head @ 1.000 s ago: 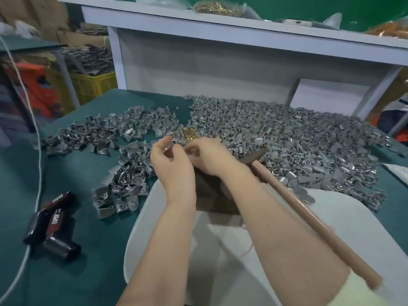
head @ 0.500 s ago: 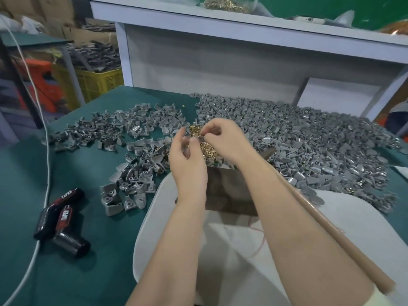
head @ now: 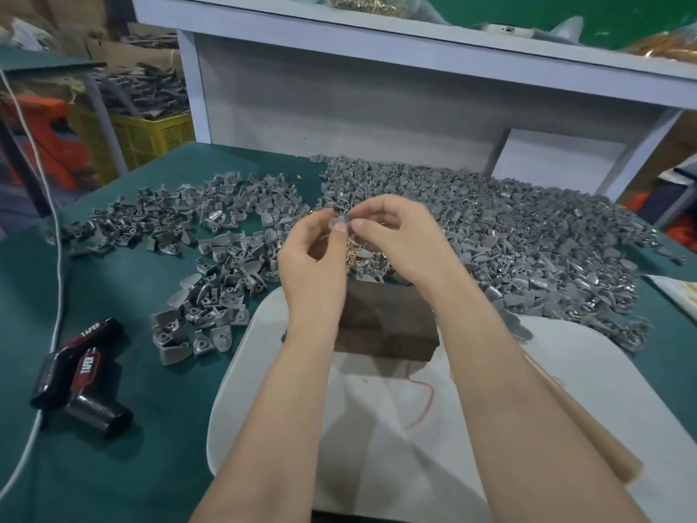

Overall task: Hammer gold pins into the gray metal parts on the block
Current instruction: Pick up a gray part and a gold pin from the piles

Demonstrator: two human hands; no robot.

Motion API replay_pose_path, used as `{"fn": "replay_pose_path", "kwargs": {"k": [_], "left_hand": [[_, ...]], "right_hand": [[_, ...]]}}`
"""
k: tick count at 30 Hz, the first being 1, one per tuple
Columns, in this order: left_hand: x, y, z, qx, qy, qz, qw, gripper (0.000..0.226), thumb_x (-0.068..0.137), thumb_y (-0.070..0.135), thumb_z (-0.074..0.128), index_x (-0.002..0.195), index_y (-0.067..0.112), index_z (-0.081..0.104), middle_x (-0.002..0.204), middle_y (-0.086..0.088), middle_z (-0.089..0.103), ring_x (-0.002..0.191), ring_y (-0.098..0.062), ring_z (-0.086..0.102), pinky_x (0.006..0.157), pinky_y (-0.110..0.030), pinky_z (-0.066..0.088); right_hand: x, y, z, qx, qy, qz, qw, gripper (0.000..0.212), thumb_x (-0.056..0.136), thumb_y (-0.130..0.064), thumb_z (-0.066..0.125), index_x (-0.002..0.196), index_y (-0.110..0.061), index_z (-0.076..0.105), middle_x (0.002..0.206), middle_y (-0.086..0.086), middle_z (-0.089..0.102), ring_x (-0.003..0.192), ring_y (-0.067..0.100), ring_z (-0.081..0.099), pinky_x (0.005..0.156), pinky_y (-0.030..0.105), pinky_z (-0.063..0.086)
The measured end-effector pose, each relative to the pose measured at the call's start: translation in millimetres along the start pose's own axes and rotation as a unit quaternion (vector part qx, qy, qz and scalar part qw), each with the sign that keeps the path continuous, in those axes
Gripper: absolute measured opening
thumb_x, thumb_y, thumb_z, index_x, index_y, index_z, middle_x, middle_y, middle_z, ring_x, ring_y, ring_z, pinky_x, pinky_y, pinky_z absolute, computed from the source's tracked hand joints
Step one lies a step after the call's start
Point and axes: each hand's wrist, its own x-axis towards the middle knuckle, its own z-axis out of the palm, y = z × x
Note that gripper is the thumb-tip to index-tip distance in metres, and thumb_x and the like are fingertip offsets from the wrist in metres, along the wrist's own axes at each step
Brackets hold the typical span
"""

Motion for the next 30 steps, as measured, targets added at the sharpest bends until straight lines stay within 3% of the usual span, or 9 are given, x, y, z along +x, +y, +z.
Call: {"fn": "replay_pose_path", "kwargs": {"k": [3, 6, 9, 12, 13, 15, 17, 22, 30], "left_hand": [[7, -1, -7, -0.07, 0.112, -0.032, 0.991, 0.019, 0.09, 0.009, 0.06, 0.093, 0.027, 0.058, 0.107, -0.004, 0.067, 0.102, -0.024, 0.063, 0.097, -0.04, 0.049], [13, -4, -14, -0.128, 0.19, -0.06, 0.972, 0.019, 0.092, 0.01, 0.058, 0.091, 0.028, 0.055, 0.103, 0.0, 0.062, 0.098, -0.014, 0.061, 0.082, -0.022, 0.05], [15, -8, -14, -0.15, 0.204, -0.064, 0.965, 0.021, 0.094, 0.01, 0.055, 0.093, 0.03, 0.052, 0.102, -0.001, 0.06, 0.091, -0.009, 0.06, 0.07, -0.013, 0.046], [14, -9, -13, -0.149, 0.197, -0.053, 0.968, 0.022, 0.094, 0.007, 0.053, 0.093, 0.029, 0.053, 0.098, -0.002, 0.06, 0.086, -0.009, 0.061, 0.073, -0.016, 0.047], [14, -9, -13, -0.146, 0.194, -0.051, 0.969, 0.022, 0.094, 0.006, 0.052, 0.091, 0.027, 0.054, 0.096, -0.002, 0.061, 0.085, -0.008, 0.061, 0.074, -0.016, 0.047], [14, -8, -12, -0.145, 0.187, -0.053, 0.97, 0.024, 0.094, 0.002, 0.05, 0.087, 0.024, 0.057, 0.094, -0.002, 0.063, 0.084, -0.008, 0.062, 0.075, -0.016, 0.047], [13, -7, -12, -0.149, 0.184, -0.065, 0.969, 0.024, 0.093, 0.002, 0.051, 0.085, 0.023, 0.061, 0.098, -0.005, 0.065, 0.09, -0.011, 0.063, 0.079, -0.018, 0.049], [12, -5, -7, -0.155, 0.167, -0.075, 0.971, 0.011, 0.087, 0.013, 0.067, 0.094, 0.016, 0.06, 0.102, -0.006, 0.064, 0.086, -0.009, 0.06, 0.073, -0.014, 0.049], [12, -10, -6, -0.104, 0.153, -0.054, 0.981, 0.01, 0.088, 0.006, 0.062, 0.094, 0.014, 0.065, 0.086, 0.006, 0.064, 0.063, 0.011, 0.058, 0.058, -0.005, 0.043]], "right_hand": [[14, 9, 11, -0.064, 0.007, 0.026, 0.998, 0.011, 0.088, -0.013, 0.061, 0.09, -0.022, 0.066, 0.093, 0.0, 0.07, 0.088, 0.014, 0.066, 0.086, 0.031, 0.053], [36, 23, 35, -0.275, -0.064, 0.047, 0.958, 0.015, 0.087, -0.015, 0.061, 0.097, -0.019, 0.072, 0.103, 0.0, 0.07, 0.095, 0.018, 0.063, 0.088, 0.032, 0.05], [54, 33, 62, -0.368, -0.136, 0.078, 0.916, 0.022, 0.085, -0.015, 0.062, 0.105, -0.017, 0.069, 0.108, 0.003, 0.067, 0.091, 0.023, 0.063, 0.082, 0.032, 0.052], [64, 32, 81, -0.459, -0.18, 0.086, 0.866, 0.011, 0.083, -0.013, 0.059, 0.09, -0.006, 0.062, 0.105, 0.01, 0.065, 0.072, 0.024, 0.055, 0.073, 0.032, 0.049], [66, 33, 85, -0.478, -0.191, 0.087, 0.853, 0.014, 0.083, -0.012, 0.057, 0.094, -0.004, 0.06, 0.109, 0.012, 0.064, 0.074, 0.027, 0.055, 0.077, 0.034, 0.05], [69, 34, 88, -0.484, -0.19, 0.096, 0.849, 0.025, 0.083, -0.01, 0.056, 0.108, -0.004, 0.059, 0.118, 0.014, 0.061, 0.095, 0.031, 0.059, 0.088, 0.037, 0.049], [71, 34, 88, -0.481, -0.178, 0.087, 0.854, 0.028, 0.085, -0.011, 0.056, 0.113, -0.007, 0.06, 0.121, 0.013, 0.06, 0.109, 0.031, 0.058, 0.087, 0.035, 0.045], [72, 30, 89, -0.452, -0.228, 0.083, 0.859, 0.028, 0.089, -0.034, 0.051, 0.114, -0.025, 0.062, 0.118, -0.001, 0.063, 0.108, 0.024, 0.058, 0.098, 0.04, 0.043], [72, 28, 89, -0.401, -0.233, 0.113, 0.879, 0.027, 0.091, -0.044, 0.042, 0.095, -0.024, 0.059, 0.103, -0.002, 0.059, 0.109, 0.022, 0.053, 0.102, 0.044, 0.035]]}}
